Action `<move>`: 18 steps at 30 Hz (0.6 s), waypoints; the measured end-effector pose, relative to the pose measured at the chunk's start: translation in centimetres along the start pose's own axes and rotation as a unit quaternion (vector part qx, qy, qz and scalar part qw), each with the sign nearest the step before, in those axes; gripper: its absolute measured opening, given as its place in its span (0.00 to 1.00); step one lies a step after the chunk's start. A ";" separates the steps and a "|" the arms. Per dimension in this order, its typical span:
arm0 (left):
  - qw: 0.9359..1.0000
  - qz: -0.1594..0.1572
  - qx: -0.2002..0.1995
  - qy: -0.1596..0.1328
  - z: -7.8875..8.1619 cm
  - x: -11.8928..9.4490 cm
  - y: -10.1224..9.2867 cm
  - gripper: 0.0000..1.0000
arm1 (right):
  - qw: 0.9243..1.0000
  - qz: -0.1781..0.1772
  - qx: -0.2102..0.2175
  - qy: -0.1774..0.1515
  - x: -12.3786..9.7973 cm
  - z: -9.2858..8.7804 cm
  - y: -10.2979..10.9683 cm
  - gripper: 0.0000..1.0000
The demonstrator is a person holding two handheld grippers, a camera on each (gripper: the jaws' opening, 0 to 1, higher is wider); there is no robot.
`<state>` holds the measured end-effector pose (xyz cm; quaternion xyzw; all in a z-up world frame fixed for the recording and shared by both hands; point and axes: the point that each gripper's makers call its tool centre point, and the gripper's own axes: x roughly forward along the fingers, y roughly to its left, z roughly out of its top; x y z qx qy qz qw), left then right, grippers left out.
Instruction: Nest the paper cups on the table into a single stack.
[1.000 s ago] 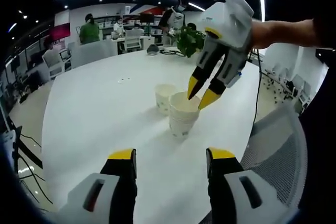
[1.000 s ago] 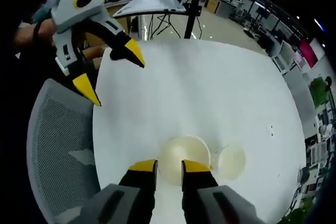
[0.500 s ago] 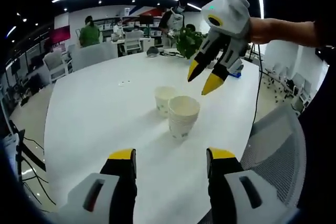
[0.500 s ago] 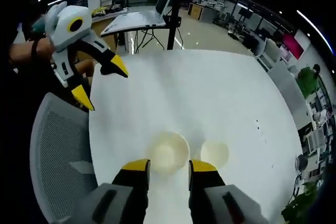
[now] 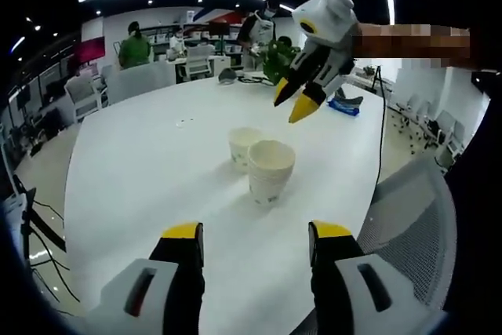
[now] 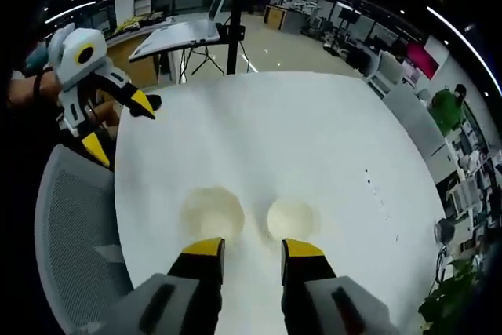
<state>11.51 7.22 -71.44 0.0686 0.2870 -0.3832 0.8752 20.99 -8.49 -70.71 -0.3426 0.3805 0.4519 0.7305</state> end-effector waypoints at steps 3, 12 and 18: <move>1.000 0.003 -0.001 -0.001 0.1 -0.3 0.0 0.53 | 1.000 -0.007 -0.015 0.014 0.8 -0.5 -1.0 0.25; 1.000 0.009 -0.007 0.000 -0.3 -0.4 0.6 0.53 | 0.999 0.004 -0.027 0.033 3.1 -0.8 -2.2 0.24; 1.000 0.014 -0.012 0.002 -0.8 -0.7 0.9 0.53 | 0.998 0.012 -0.043 0.051 4.9 -1.3 -2.3 0.24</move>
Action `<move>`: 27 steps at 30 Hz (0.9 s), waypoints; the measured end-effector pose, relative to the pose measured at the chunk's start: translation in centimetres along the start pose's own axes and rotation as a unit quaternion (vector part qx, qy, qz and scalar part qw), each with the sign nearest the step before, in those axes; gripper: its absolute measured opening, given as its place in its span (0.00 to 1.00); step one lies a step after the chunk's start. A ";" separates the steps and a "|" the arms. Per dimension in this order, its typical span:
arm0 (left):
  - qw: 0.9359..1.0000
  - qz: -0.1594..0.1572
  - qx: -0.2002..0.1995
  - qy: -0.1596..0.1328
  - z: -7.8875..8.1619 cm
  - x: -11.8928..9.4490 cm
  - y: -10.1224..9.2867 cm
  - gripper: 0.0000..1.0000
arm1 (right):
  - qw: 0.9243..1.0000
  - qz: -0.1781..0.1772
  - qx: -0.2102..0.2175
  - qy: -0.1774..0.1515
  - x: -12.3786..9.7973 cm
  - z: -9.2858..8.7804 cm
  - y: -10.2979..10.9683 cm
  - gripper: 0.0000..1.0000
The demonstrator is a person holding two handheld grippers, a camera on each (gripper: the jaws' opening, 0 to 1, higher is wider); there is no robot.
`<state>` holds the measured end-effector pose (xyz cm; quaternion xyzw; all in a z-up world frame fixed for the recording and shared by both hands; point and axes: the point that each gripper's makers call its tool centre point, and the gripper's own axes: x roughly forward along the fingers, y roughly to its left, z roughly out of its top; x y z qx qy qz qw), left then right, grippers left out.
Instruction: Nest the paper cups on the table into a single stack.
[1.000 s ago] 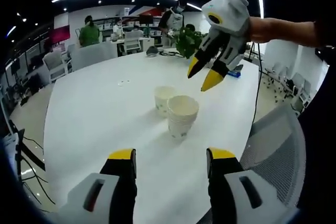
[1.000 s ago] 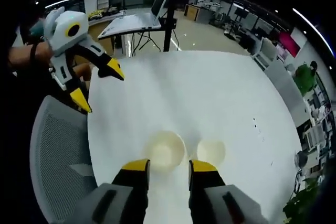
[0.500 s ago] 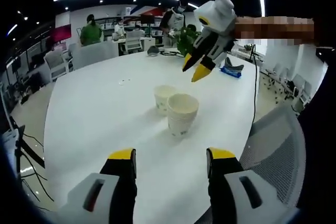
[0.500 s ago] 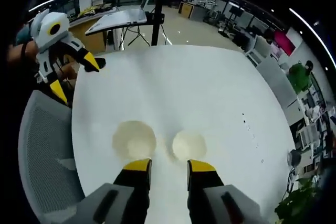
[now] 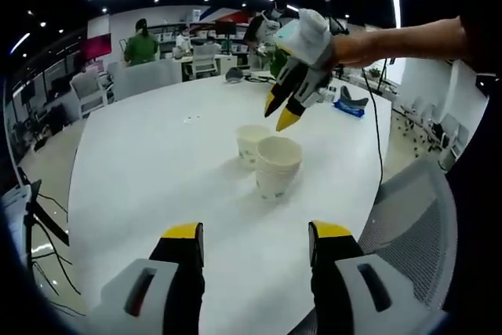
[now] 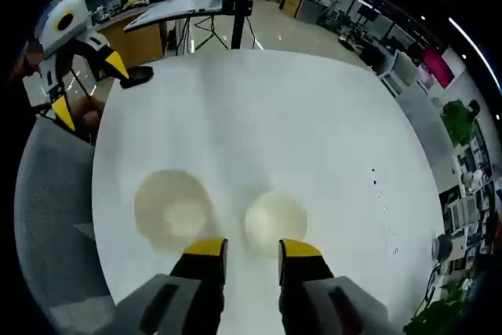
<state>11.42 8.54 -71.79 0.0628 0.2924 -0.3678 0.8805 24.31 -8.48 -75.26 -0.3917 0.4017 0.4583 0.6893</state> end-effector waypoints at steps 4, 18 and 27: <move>1.000 0.003 -0.003 0.001 -0.2 -0.1 0.1 0.53 | 1.000 0.004 -0.019 0.018 1.0 -0.6 -0.1 0.23; 1.000 0.003 -0.012 0.004 -0.7 0.0 0.3 0.52 | 0.998 0.030 -0.034 0.033 5.4 -1.0 0.6 0.22; 1.000 -0.005 -0.014 0.009 -1.0 0.4 0.1 0.52 | 0.997 0.036 -0.041 0.053 6.1 -2.0 1.7 0.08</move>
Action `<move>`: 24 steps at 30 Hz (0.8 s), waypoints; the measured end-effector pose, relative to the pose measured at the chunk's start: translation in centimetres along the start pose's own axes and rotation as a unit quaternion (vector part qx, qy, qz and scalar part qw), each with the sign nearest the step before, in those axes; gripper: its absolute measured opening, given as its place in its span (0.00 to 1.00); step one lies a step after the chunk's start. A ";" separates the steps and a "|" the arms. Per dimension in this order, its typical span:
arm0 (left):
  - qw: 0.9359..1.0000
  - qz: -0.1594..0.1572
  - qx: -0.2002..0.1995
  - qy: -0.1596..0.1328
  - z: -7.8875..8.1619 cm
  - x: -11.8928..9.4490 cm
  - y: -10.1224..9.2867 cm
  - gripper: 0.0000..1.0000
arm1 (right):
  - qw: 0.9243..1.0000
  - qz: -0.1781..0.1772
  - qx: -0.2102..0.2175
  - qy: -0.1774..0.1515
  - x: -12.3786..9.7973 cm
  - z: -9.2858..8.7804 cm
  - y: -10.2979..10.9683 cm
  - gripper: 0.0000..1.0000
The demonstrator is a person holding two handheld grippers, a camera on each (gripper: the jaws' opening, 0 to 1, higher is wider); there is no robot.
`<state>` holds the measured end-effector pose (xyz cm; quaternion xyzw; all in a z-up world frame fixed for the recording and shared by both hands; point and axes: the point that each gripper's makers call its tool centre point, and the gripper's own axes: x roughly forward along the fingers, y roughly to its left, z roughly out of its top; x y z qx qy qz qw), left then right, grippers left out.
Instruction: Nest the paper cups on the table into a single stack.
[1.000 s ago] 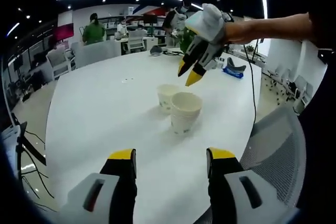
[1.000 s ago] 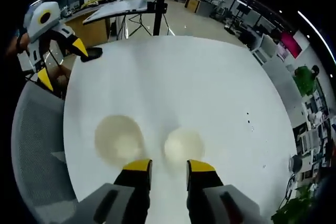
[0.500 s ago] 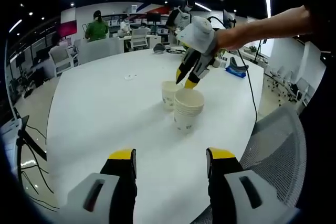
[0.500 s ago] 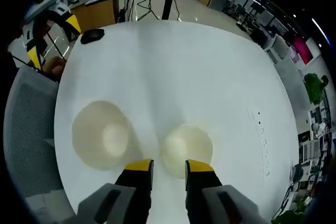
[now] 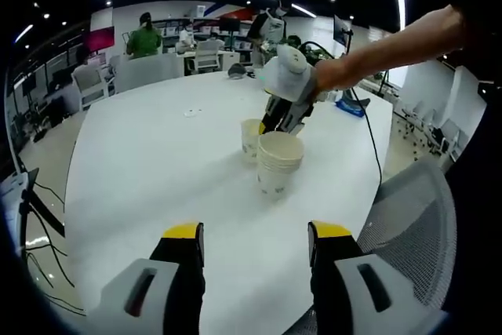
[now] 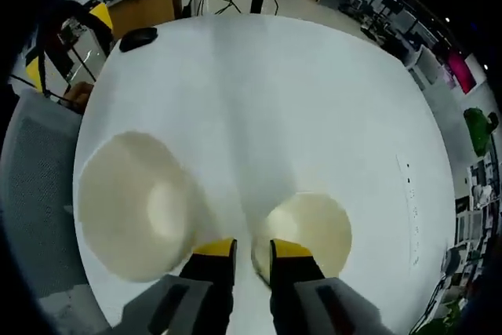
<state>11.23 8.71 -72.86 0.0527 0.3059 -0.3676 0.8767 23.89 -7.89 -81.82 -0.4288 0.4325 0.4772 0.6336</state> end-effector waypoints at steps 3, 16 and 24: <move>1.000 -0.003 0.000 0.003 -0.2 0.0 -0.1 0.52 | 1.000 0.003 0.008 -0.002 0.2 -0.1 0.0 0.00; 1.000 -0.002 0.003 0.003 0.0 -0.1 0.0 0.52 | 1.000 -0.008 0.010 -0.016 -2.4 -1.2 0.4 0.00; 1.000 -0.005 0.007 -0.001 0.2 0.1 -0.2 0.52 | 0.999 -0.014 0.025 -0.018 -2.6 -2.1 -0.1 0.00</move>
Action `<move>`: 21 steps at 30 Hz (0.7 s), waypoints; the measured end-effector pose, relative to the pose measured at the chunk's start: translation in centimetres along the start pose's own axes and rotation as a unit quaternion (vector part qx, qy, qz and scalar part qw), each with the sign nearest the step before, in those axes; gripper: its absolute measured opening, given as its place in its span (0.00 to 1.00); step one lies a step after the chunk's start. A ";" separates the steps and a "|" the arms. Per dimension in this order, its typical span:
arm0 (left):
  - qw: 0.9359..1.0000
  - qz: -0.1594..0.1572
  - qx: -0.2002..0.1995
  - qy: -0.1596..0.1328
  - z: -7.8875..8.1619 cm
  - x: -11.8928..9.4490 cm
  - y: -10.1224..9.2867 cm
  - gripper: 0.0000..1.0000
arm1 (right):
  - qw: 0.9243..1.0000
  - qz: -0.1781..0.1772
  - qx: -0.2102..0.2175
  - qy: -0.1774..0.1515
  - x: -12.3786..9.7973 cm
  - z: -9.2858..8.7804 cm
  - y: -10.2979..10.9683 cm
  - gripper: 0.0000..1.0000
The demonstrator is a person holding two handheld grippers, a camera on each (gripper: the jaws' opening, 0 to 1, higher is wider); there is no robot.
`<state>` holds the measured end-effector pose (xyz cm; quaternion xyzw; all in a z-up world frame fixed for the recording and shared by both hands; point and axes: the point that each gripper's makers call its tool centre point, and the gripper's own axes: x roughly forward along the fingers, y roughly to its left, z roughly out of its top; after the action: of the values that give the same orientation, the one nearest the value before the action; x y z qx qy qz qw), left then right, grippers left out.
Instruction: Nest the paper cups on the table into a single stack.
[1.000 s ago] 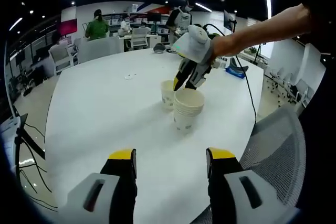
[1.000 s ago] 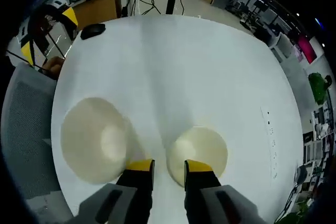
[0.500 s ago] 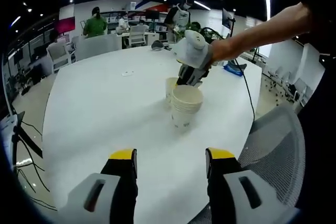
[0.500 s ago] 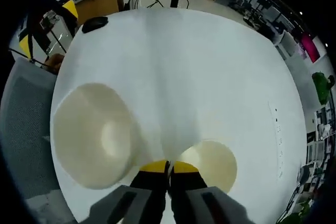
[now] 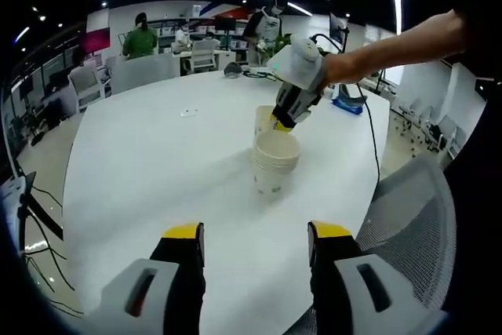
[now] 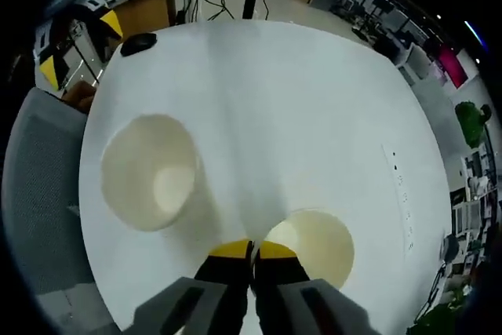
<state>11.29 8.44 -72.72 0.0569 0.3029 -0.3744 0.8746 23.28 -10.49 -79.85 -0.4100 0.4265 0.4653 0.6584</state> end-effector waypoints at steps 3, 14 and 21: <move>1.000 -0.001 0.002 -0.001 0.2 0.1 -0.2 0.52 | 1.000 0.000 -0.001 0.002 -0.7 -0.3 0.2 0.00; 1.000 -0.006 0.010 -0.007 1.1 0.4 -0.7 0.55 | 1.000 -0.012 0.006 -0.009 -3.4 -0.4 0.2 0.00; 1.000 -0.007 0.014 -0.011 1.4 0.2 -0.7 0.57 | 1.000 -0.021 -0.006 -0.016 -4.3 0.0 0.2 0.00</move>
<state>11.63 7.33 -71.61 0.0630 0.2887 -0.3854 0.8742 22.25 -11.61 -75.78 -0.4150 0.4042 0.4601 0.6729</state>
